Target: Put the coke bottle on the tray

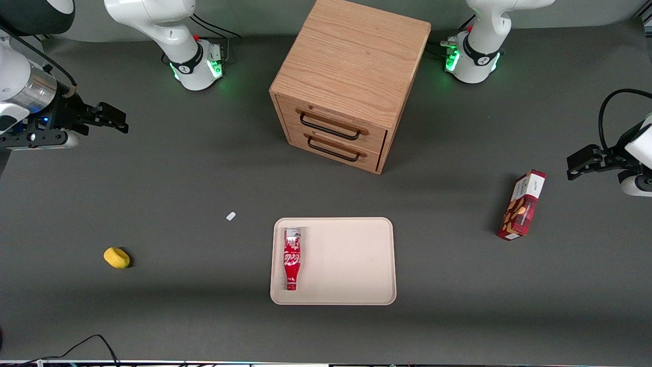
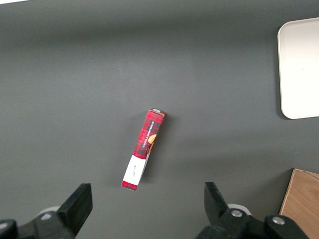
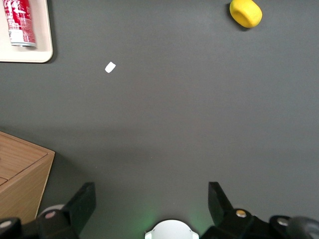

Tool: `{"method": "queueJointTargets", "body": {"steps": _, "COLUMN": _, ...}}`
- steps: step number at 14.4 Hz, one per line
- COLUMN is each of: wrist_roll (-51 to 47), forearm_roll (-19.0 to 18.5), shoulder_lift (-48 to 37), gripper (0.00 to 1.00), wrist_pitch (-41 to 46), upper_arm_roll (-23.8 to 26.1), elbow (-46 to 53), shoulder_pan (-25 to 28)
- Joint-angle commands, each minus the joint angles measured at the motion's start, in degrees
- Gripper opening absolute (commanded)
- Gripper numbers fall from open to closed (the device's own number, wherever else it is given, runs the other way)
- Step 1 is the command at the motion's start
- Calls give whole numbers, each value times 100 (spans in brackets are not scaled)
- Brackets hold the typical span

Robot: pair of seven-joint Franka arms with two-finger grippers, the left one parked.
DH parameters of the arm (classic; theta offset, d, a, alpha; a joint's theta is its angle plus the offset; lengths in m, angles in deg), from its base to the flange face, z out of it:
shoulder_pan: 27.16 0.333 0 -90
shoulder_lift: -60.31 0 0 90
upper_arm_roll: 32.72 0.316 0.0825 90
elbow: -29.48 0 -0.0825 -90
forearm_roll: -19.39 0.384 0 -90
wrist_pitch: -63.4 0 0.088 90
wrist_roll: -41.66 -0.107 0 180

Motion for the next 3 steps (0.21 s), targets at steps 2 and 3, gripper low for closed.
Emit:
{"method": "queueJointTargets", "body": {"steps": 2, "wrist_roll": -58, "forearm_roll": -51, "shoulder_lift": 126, "gripper": 100, "wrist_pitch": 50, "upper_arm_roll": -402, "elbow": 208, "shoulder_pan": 345}}
{"method": "queueJointTargets", "body": {"steps": 3, "wrist_roll": -58, "forearm_roll": -43, "shoulder_lift": 126, "gripper": 100, "wrist_pitch": 77, "upper_arm_roll": -404, "elbow": 208, "shoulder_pan": 320}}
